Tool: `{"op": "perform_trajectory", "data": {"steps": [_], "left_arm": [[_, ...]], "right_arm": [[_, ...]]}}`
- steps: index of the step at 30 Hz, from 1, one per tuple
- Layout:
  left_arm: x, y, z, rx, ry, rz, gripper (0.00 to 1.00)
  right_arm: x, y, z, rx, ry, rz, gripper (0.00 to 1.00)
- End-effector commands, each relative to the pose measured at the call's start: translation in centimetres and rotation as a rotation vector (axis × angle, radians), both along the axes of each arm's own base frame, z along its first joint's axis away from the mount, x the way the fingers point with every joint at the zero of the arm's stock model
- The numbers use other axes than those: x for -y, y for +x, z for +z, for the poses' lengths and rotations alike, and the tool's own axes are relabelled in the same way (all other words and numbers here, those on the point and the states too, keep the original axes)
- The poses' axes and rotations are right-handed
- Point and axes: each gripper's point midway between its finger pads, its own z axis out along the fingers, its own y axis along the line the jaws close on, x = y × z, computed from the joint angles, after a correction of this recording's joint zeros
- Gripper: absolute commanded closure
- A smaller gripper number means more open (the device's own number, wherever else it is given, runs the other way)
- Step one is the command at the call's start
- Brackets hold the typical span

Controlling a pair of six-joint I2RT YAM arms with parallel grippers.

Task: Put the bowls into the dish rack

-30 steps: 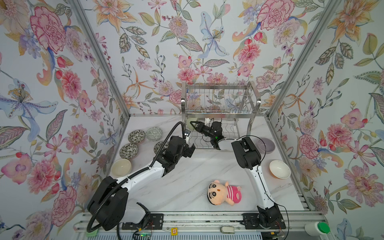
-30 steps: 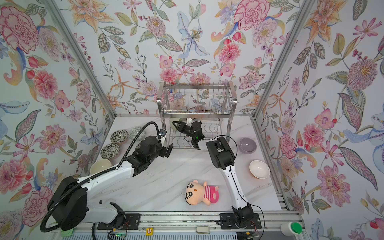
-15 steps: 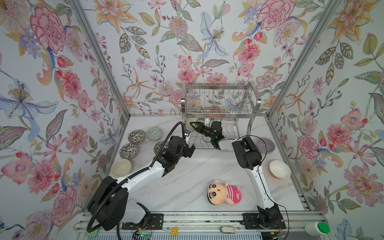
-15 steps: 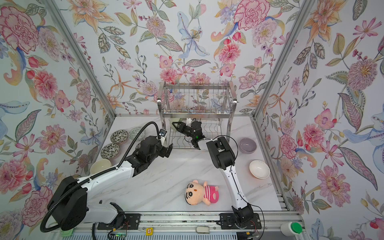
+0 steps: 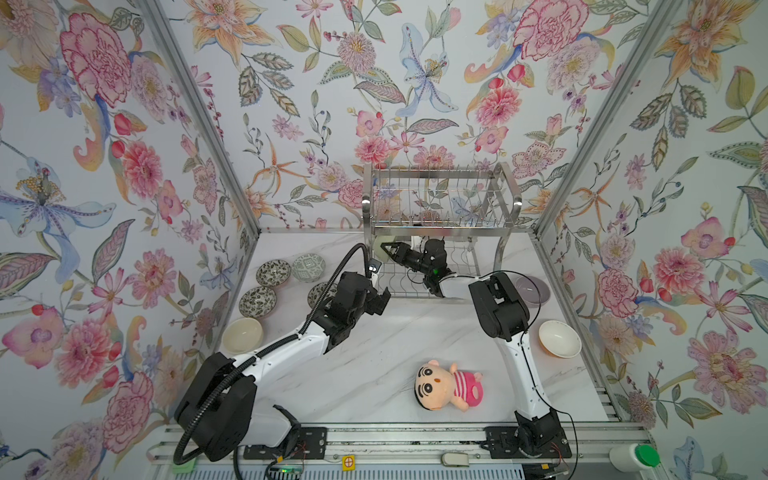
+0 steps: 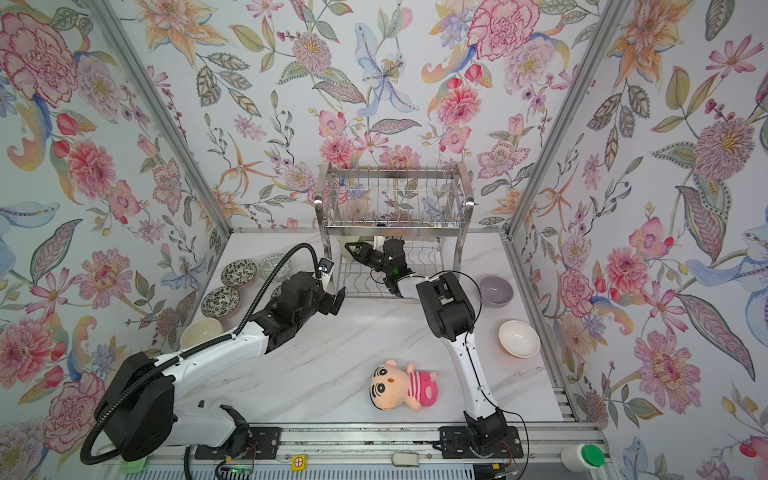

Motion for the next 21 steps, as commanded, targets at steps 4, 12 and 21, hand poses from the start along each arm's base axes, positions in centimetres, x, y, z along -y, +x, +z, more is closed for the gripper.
{"op": "perform_trajectory", "data": {"steps": [4, 12, 21], "left_arm": [[0.5, -0.1, 1.8, 0.025, -0.028, -0.014, 0.01], [0.6, -0.1, 1.8, 0.025, -0.031, -0.016, 0.01], [0.6, -0.2, 1.8, 0.027, -0.031, -0.016, 0.01]], "right_arm": [[-0.1, -1.0, 2.2, 0.052, -0.077, 0.014, 0.65], [0.0, -0.8, 1.8, 0.062, -0.192, 0.006, 0.64], [-0.9, -0.9, 0.9, 0.061, -0.332, 0.031, 0.63]]}}
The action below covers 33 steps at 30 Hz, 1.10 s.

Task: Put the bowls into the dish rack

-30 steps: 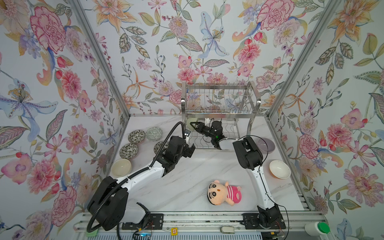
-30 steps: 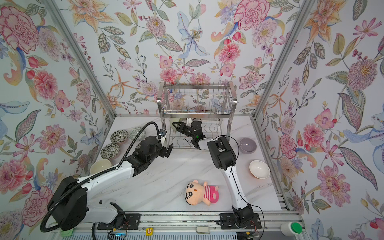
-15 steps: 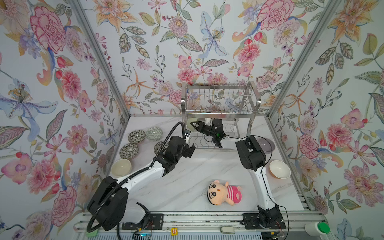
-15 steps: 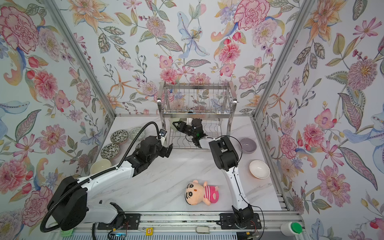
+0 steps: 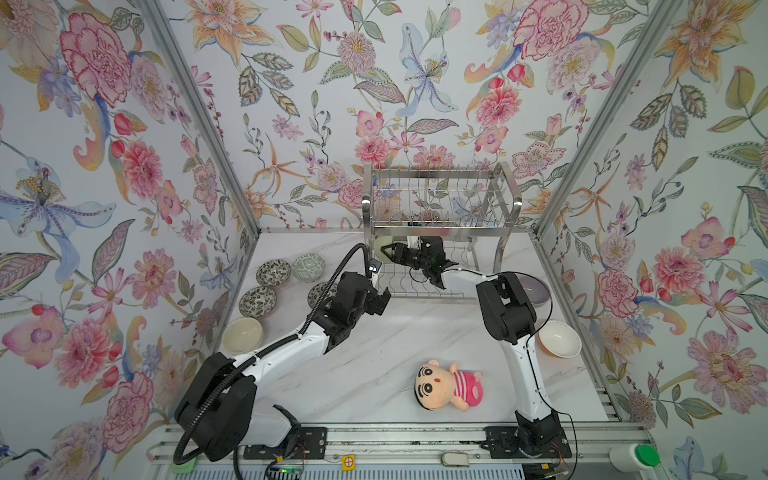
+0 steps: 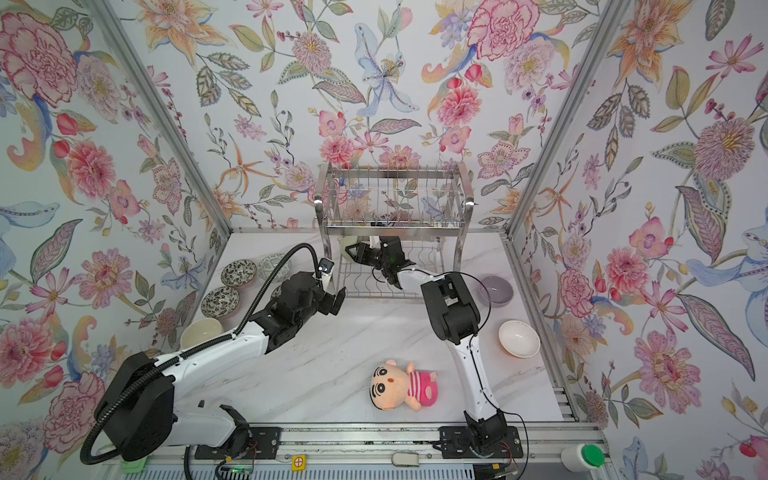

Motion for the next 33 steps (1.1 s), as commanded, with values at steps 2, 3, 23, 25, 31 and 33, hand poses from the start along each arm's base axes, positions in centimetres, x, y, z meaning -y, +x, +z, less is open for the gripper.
{"op": "perform_trajectory", "data": {"steps": [2, 3, 23, 25, 31, 33], "left_arm": [[0.4, -0.1, 1.9, 0.028, -0.032, -0.012, 0.01], [0.3, 0.0, 1.9, 0.028, -0.031, -0.009, 0.01], [0.3, -0.1, 2.0, 0.03, -0.03, -0.006, 0.01], [0.2, 0.0, 2.1, 0.033, -0.031, -0.001, 0.01], [-0.1, 0.0, 2.4, 0.043, -0.032, 0.008, 0.01], [0.0, 0.0, 2.4, 0.043, -0.032, 0.007, 0.01]], "right_arm": [[-1.2, -1.1, 2.2, 0.047, -0.056, 0.046, 0.63], [-1.2, -1.1, 2.2, 0.048, -0.06, 0.046, 0.63], [0.0, -2.6, 3.8, 0.07, -0.069, 0.036, 0.47], [0.5, -2.9, 3.9, 0.075, -0.075, 0.021, 0.45], [2.3, -3.4, 3.6, 0.082, -0.125, -0.021, 0.39], [3.0, -3.5, 3.6, 0.084, -0.14, -0.047, 0.35]]}}
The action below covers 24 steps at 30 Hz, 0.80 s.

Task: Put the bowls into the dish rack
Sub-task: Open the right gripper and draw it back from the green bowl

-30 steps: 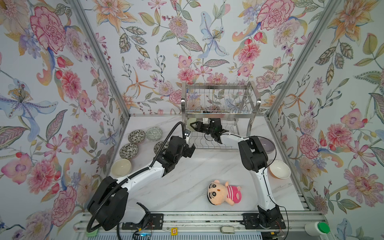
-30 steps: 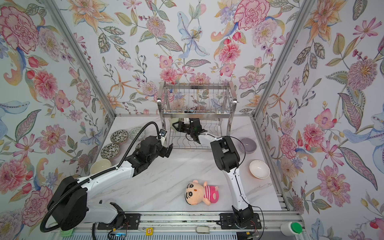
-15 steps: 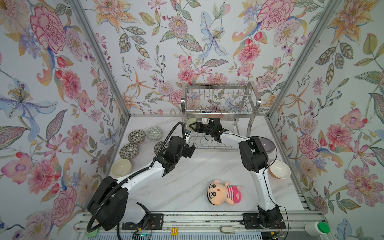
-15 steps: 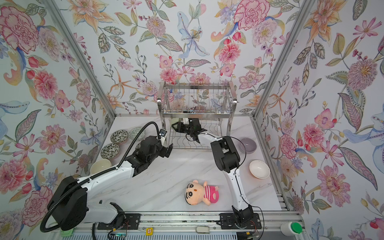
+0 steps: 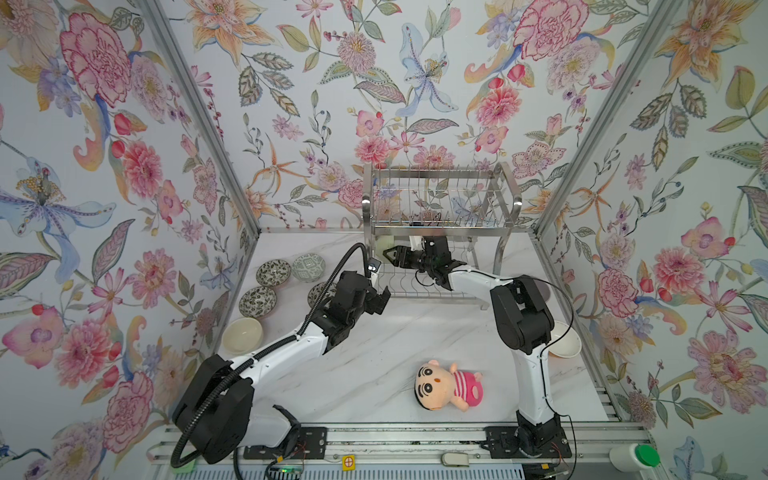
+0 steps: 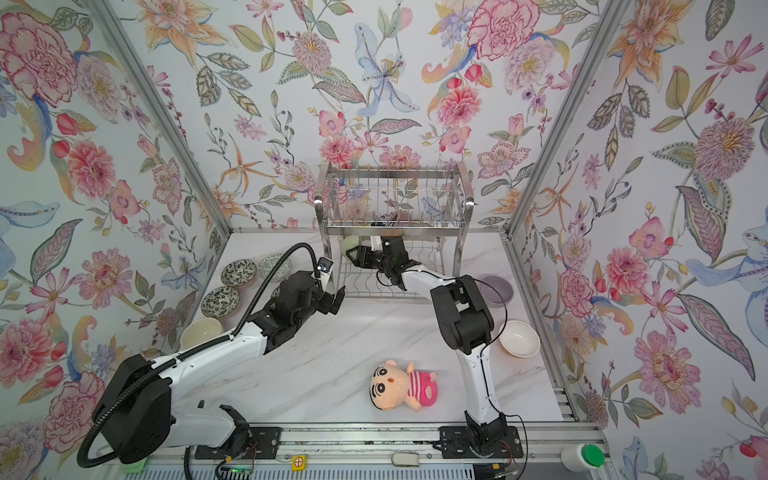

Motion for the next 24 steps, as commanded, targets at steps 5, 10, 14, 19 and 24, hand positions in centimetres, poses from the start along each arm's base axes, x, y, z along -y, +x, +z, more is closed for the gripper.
{"op": "perform_trajectory", "data": {"steps": [5, 10, 14, 19, 24], "left_arm": [[-0.1, 0.0, 2.0, 0.037, -0.019, 0.01, 0.0], [-0.2, 0.0, 2.0, 0.039, -0.02, 0.013, 0.01], [-0.3, 0.0, 2.3, 0.044, -0.021, 0.019, 0.01], [-0.4, -0.1, 2.7, 0.05, -0.029, 0.024, 0.01], [-0.7, -0.3, 3.3, 0.061, -0.043, 0.03, 0.01]], "right_arm": [[2.1, -0.6, 2.6, 0.081, -0.018, -0.068, 0.29], [2.4, -0.9, 2.5, 0.078, -0.018, -0.069, 0.22], [3.2, -1.7, 2.5, 0.078, -0.017, -0.091, 0.19], [4.6, -3.0, 3.0, 0.091, -0.057, -0.125, 0.14], [5.6, -4.6, 3.8, 0.107, -0.096, -0.137, 0.07]]}}
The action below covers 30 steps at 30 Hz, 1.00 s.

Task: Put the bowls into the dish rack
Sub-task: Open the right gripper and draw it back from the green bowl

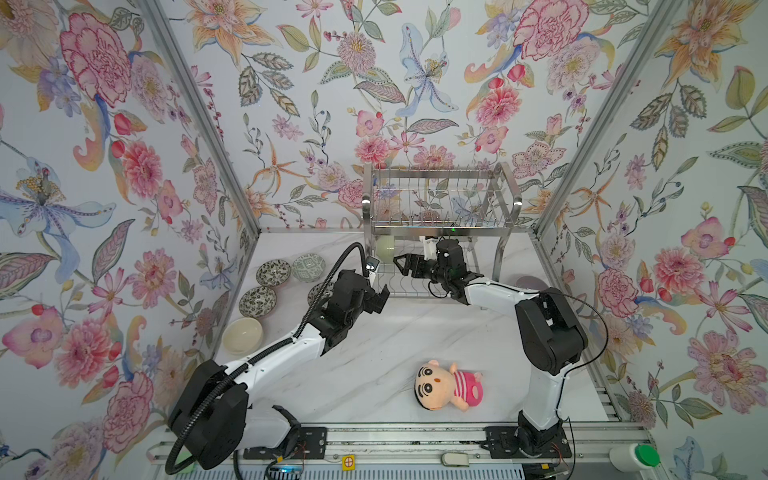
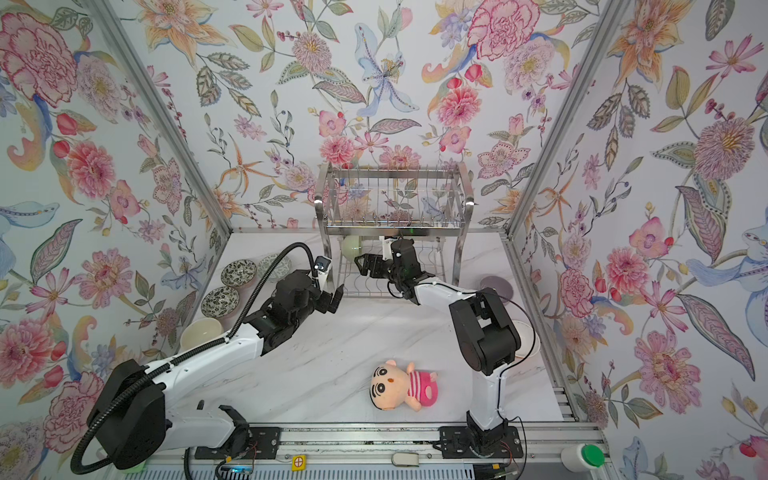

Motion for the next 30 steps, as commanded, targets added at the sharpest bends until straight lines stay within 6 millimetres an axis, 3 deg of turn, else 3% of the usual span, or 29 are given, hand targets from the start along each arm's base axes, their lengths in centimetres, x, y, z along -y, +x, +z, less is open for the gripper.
{"op": "perform_trajectory", "data": {"steps": [1, 5, 10, 13, 22, 26, 30], "left_arm": [[-0.4, -0.1, 2.0, 0.035, -0.032, 0.023, 0.0], [-0.5, -0.5, 2.6, 0.007, -0.075, 0.029, 0.01], [-0.1, -1.5, 5.9, -0.003, -0.174, 0.009, 0.01], [-0.9, -2.4, 6.8, -0.007, -0.219, 0.028, 0.01], [-3.4, -5.1, 4.1, -0.14, -0.199, 0.093, 0.01], [-2.1, -6.7, 2.7, -0.198, -0.305, 0.029, 0.01], [0.6, -7.7, 2.9, -0.176, -0.414, -0.064, 0.01]], "right_arm": [[0.8, -0.9, 2.3, 0.066, -0.029, -0.02, 0.03], [1.4, -2.4, 2.7, 0.077, -0.083, -0.031, 0.01], [2.6, -4.5, 3.0, 0.084, -0.142, -0.047, 0.01], [3.7, -5.4, 3.0, 0.073, -0.187, -0.062, 0.01], [5.9, -8.8, 3.3, 0.066, -0.277, -0.091, 0.01], [8.3, -10.5, 2.9, 0.022, -0.353, -0.134, 0.01], [11.1, -12.6, 3.0, -0.007, -0.407, -0.178, 0.01]]}}
